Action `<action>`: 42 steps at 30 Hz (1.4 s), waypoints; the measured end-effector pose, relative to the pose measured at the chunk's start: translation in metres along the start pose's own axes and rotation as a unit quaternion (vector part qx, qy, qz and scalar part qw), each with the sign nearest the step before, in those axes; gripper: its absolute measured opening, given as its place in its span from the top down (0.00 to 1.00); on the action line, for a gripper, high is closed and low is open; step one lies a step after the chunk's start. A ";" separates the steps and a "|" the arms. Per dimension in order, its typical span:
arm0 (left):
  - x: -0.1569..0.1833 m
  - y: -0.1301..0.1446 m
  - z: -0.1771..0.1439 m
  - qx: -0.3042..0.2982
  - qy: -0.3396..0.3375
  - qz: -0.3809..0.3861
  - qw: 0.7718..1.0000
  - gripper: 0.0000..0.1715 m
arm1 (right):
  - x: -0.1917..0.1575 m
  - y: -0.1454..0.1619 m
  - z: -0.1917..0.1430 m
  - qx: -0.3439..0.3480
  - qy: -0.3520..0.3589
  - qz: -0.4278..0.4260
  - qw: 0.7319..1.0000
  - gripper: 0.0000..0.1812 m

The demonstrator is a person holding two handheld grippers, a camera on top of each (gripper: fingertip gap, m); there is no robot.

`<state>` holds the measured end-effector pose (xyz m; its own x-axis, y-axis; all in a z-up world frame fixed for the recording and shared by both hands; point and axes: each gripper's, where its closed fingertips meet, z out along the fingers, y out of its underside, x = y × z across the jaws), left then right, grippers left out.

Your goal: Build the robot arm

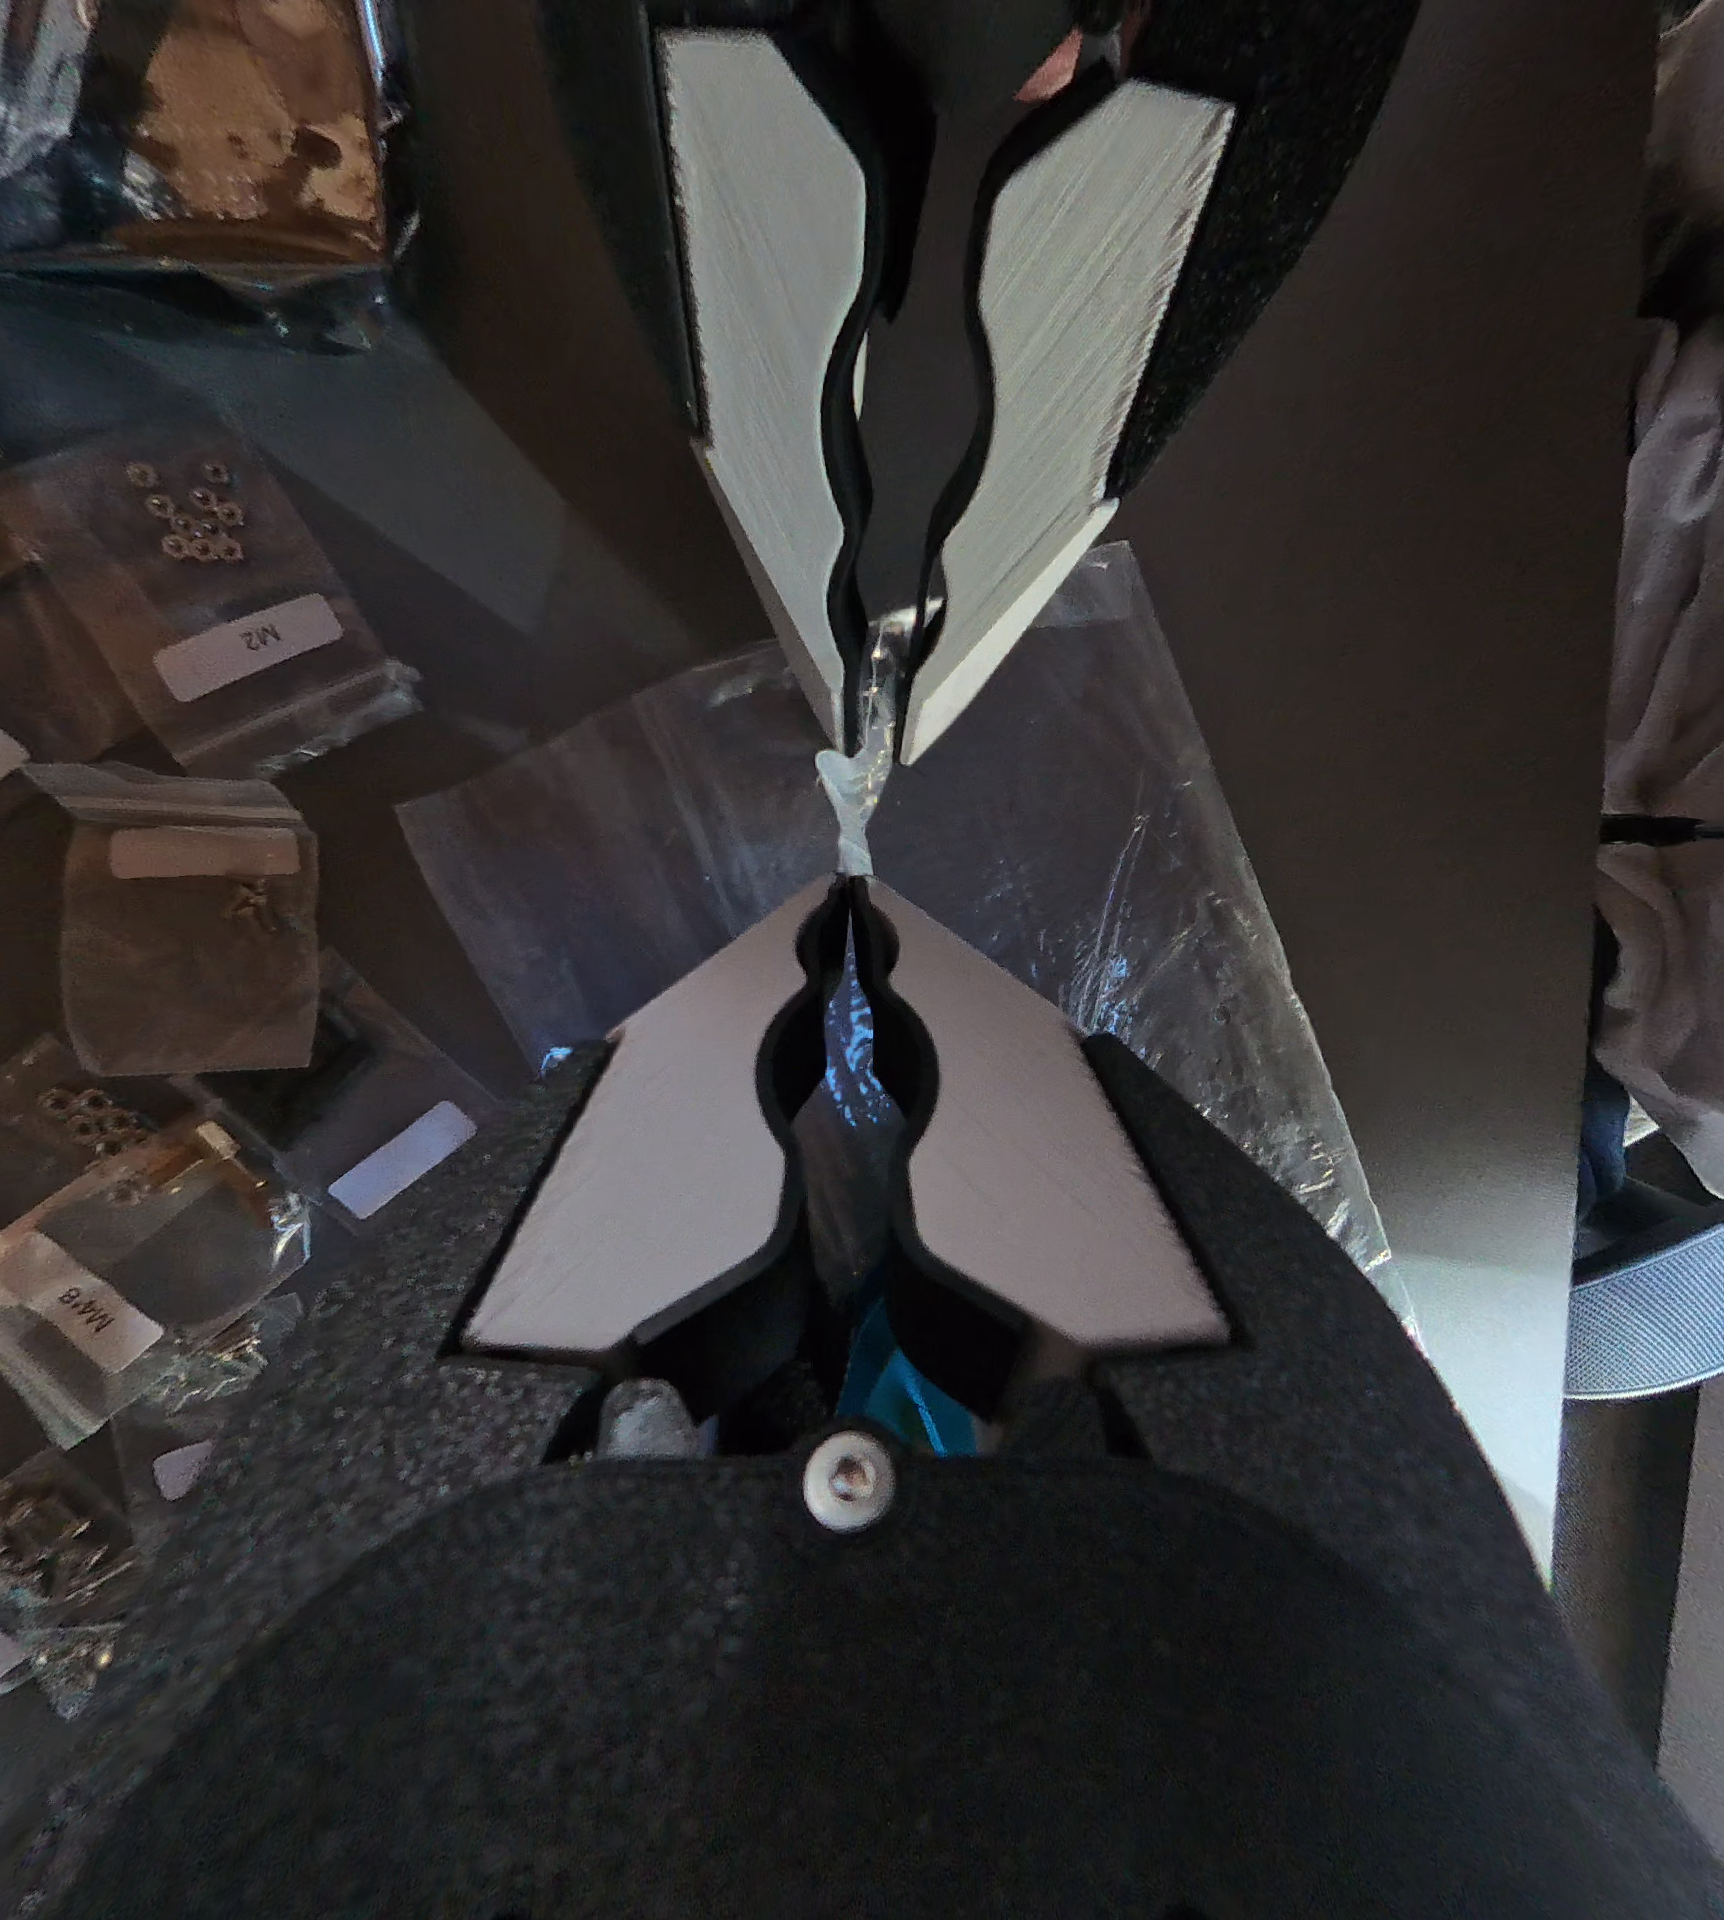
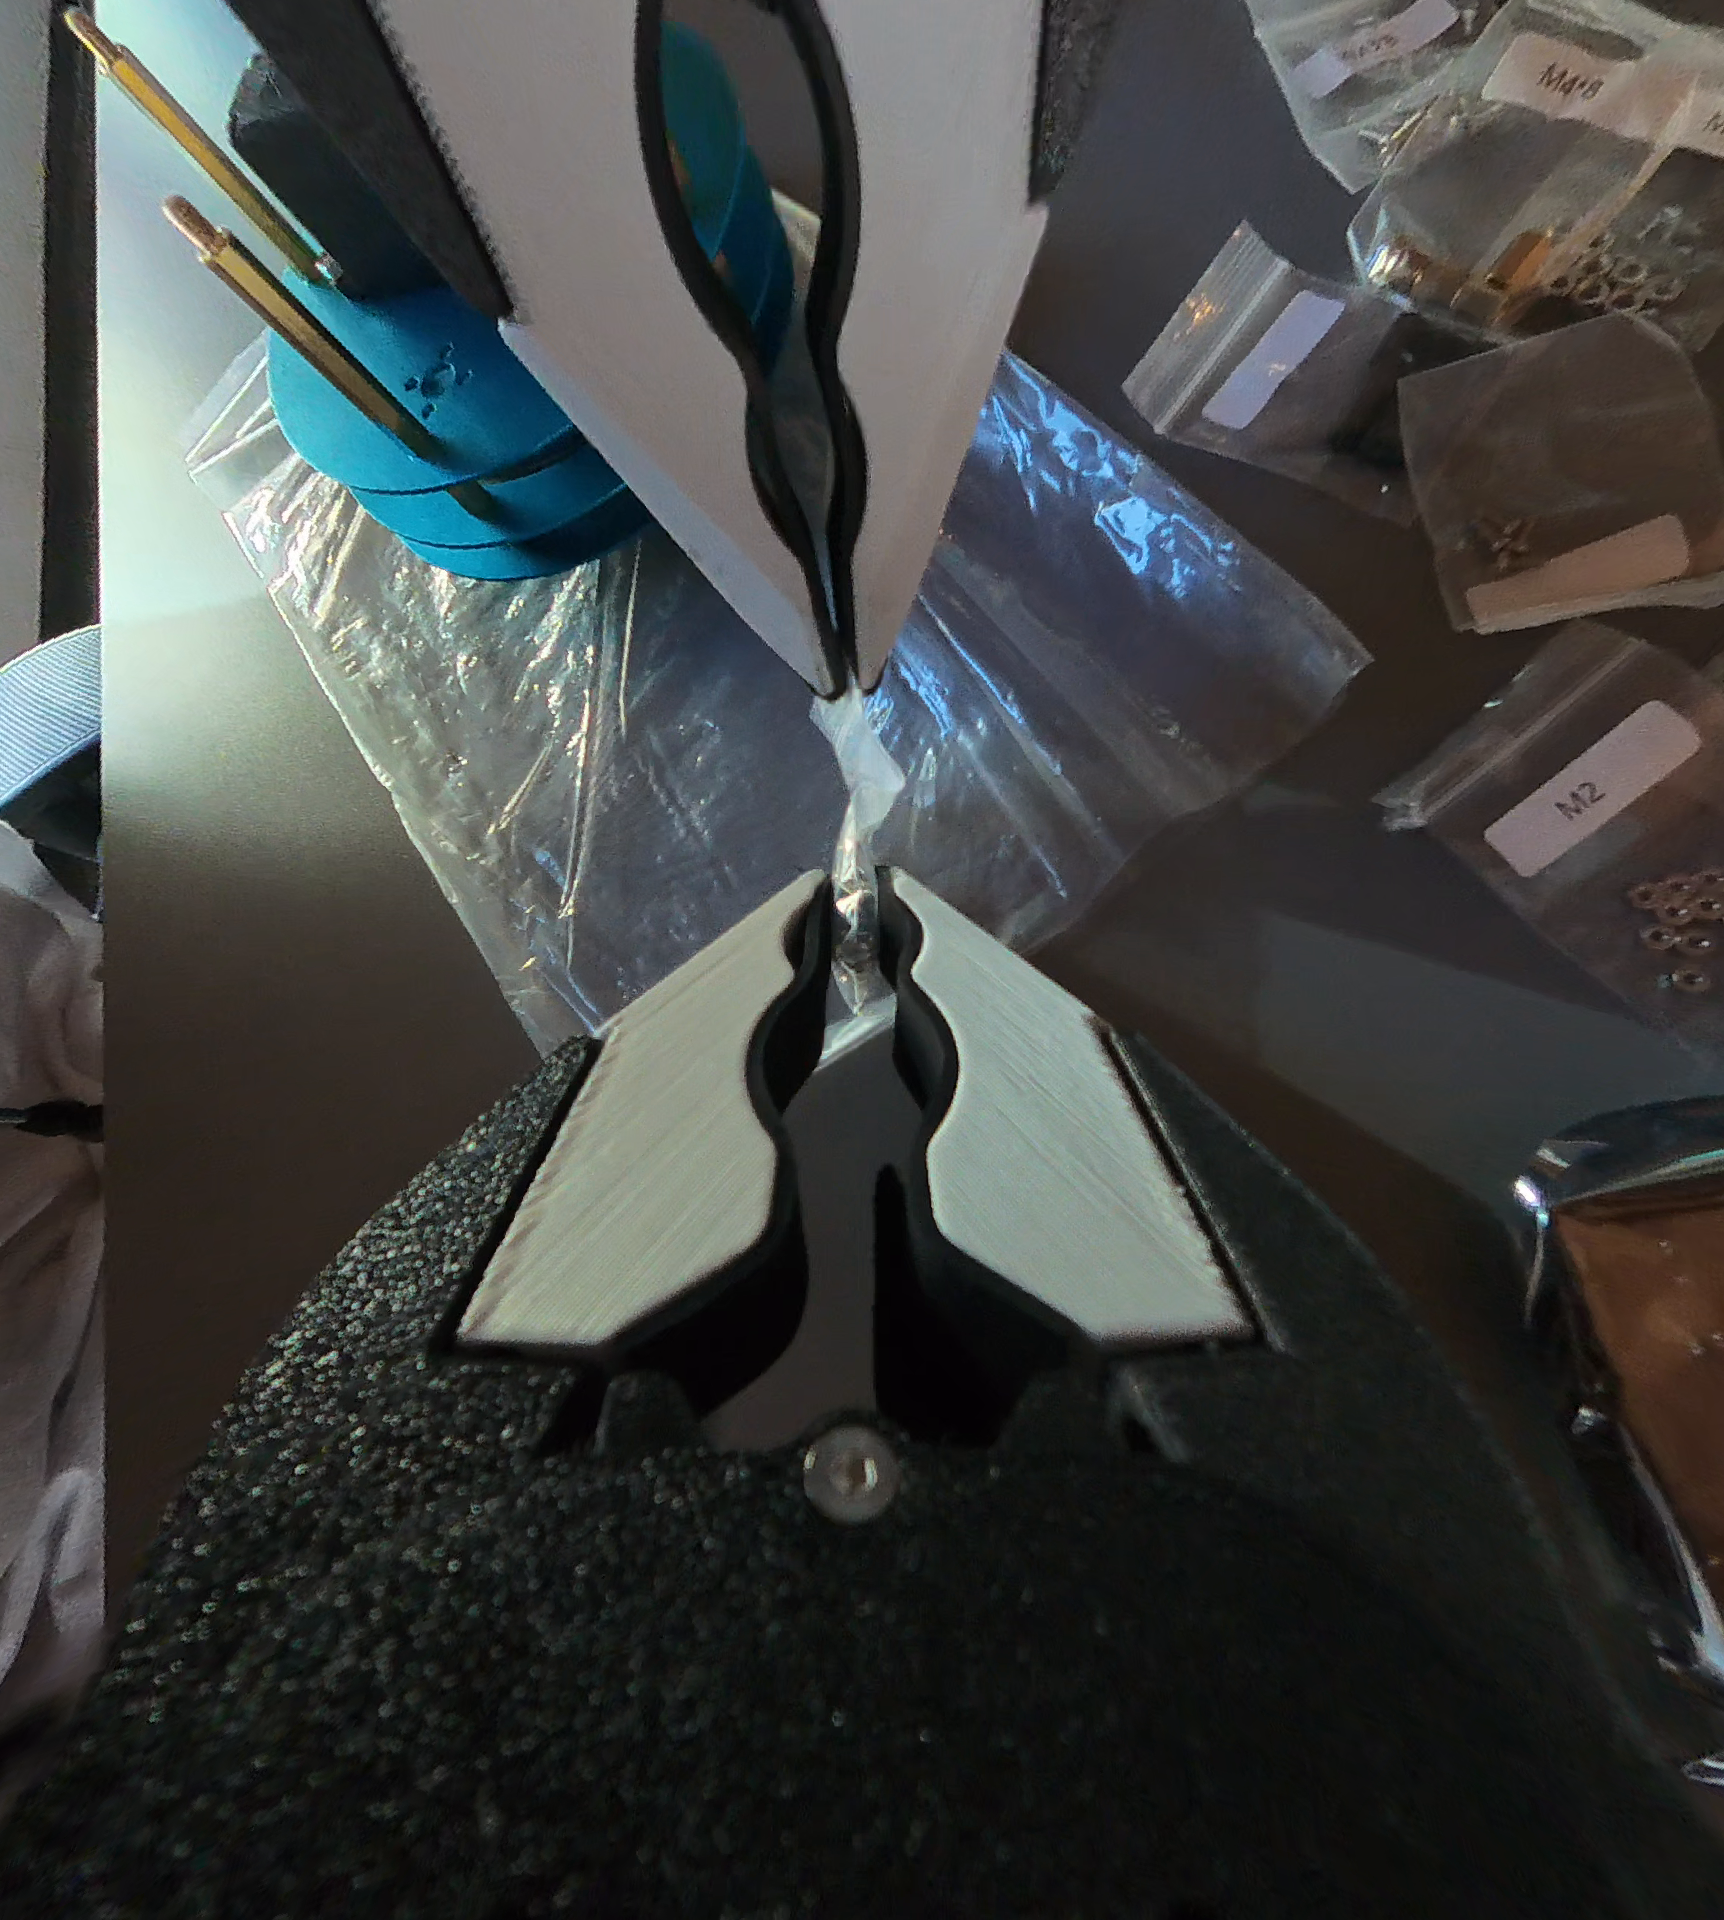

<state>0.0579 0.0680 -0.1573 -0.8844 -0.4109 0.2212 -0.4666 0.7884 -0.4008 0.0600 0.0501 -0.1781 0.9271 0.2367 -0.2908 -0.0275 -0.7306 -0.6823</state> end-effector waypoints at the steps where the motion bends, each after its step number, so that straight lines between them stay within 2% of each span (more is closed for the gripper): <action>1: -0.001 0.001 0.001 -0.002 -0.003 0.000 1.000 1.00 | 0.000 0.000 0.000 0.002 -0.004 0.003 1.000 0.96; 4: -0.003 0.005 -0.001 -0.005 -0.013 0.004 1.000 1.00 | 0.003 -0.010 -0.009 0.033 -0.005 0.015 0.999 0.96; 8: -0.003 -0.006 -0.018 0.048 -0.020 -0.005 0.999 1.00 | 0.007 -0.032 -0.030 0.107 -0.019 0.043 0.993 0.97; 11: -0.007 -0.010 -0.030 0.077 -0.034 -0.016 0.996 1.00 | 0.004 -0.034 -0.033 0.114 -0.033 0.045 0.992 0.97; 15: -0.015 -0.011 -0.052 0.128 -0.064 -0.036 0.989 0.97 | -0.014 -0.047 -0.046 0.158 -0.106 0.059 0.980 0.97; 21: 0.009 -0.026 -0.081 0.267 -0.005 -0.037 0.963 0.94 | -0.030 -0.064 -0.067 0.216 -0.160 0.046 0.962 0.97; 24: 0.016 -0.030 -0.090 0.307 0.015 -0.034 0.951 0.94 | -0.032 -0.066 -0.070 0.225 -0.168 0.047 0.959 0.97; 34: 0.024 -0.038 -0.076 0.297 0.013 -0.007 0.955 0.94 | -0.042 -0.068 -0.073 0.230 -0.198 0.044 0.952 0.97; 42: 0.026 -0.044 -0.077 0.319 0.037 -0.018 0.947 0.94 | -0.043 -0.068 -0.072 0.226 -0.194 0.043 0.954 0.97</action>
<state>0.0559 0.0579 -0.0650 -0.8758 -0.3805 0.2970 -0.4280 0.3276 -0.8423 0.0484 0.0435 -0.0711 0.7091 0.4711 -0.5246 -0.3370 -0.4271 -0.8391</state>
